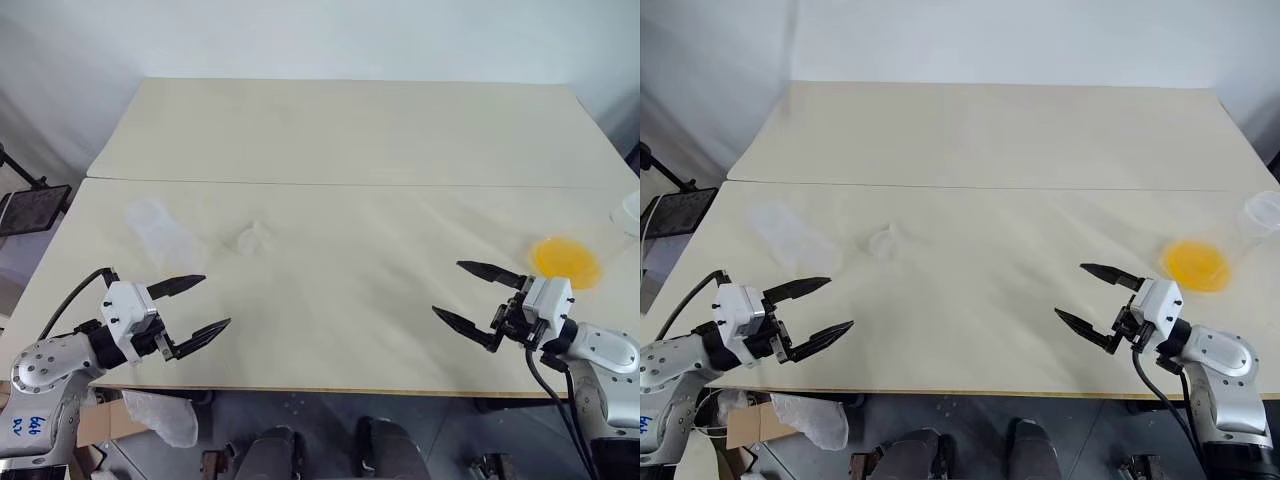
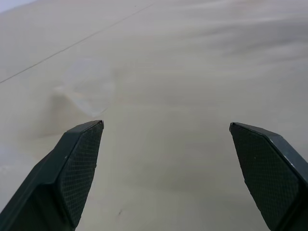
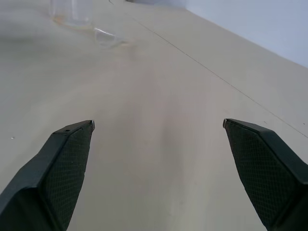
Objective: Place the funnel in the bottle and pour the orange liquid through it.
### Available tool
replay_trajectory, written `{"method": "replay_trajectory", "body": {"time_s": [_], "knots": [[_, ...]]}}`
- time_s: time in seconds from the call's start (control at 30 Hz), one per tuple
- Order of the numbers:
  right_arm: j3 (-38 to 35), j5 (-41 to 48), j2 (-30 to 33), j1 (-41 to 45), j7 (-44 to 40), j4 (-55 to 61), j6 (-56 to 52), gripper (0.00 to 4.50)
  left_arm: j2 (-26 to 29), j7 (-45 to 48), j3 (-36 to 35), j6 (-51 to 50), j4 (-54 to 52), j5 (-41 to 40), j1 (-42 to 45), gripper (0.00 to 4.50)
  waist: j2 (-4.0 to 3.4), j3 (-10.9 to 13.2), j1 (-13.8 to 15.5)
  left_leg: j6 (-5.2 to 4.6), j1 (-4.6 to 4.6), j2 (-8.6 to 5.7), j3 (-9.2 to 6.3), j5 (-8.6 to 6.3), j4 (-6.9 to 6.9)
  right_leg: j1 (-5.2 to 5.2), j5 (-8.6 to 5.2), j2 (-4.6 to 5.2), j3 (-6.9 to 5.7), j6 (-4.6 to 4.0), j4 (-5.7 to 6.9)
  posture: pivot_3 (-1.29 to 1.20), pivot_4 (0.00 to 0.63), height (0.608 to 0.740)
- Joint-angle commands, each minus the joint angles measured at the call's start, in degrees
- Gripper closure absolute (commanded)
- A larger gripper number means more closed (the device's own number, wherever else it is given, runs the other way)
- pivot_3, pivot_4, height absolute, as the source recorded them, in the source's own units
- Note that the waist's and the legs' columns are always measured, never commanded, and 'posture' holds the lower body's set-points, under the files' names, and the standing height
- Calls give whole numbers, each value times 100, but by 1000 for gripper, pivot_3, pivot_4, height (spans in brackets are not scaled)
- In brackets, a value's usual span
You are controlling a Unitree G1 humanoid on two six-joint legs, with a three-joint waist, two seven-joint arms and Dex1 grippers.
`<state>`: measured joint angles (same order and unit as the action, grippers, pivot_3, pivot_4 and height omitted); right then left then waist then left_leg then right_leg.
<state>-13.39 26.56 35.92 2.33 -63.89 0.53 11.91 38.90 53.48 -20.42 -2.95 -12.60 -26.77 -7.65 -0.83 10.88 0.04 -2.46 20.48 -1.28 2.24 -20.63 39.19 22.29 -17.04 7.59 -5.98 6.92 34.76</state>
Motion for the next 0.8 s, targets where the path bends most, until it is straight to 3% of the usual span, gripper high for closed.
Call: {"method": "replay_trajectory", "body": {"time_s": [0.03, 0.43, 0.6, 0.8], "knots": [[87, 192, -55, 108, -18, 222, -117, 0, -59, -182, -374, 56, -11, -84, -193, 39, 0, 0, -9, 0, 0, 1, 0, 0, 0, 0, 0, 0, 0, 0, 0, 0, 150, 740], [941, 461, -636, 1110, 275, 913, -1046, 0, -1223, -994, -2037, 334, 452, -379, -1991, 39, 15, 2, -2, 3, 0, 4, 1, -3, 0, 6, 0, 4, 3, 0, -6, 0, 150, 740], [1041, 428, -667, 1289, 238, 899, -1115, 0, -1288, -1164, -2188, 156, 332, -598, -2029, 39, 24, 2, 116, 3, 2, 1, -8, -4, 0, 5, -1, 15, 1, -2, -25, 0, 150, 740], [996, 353, -543, 1184, 94, 809, -1064, 0, -941, -1582, -1866, -560, -208, -843, -1250, 39, 26, 0, 125, 2, 2, -1, -9, -4, 0, 6, 0, 17, 1, -3, -21, 0, 150, 740]]}}
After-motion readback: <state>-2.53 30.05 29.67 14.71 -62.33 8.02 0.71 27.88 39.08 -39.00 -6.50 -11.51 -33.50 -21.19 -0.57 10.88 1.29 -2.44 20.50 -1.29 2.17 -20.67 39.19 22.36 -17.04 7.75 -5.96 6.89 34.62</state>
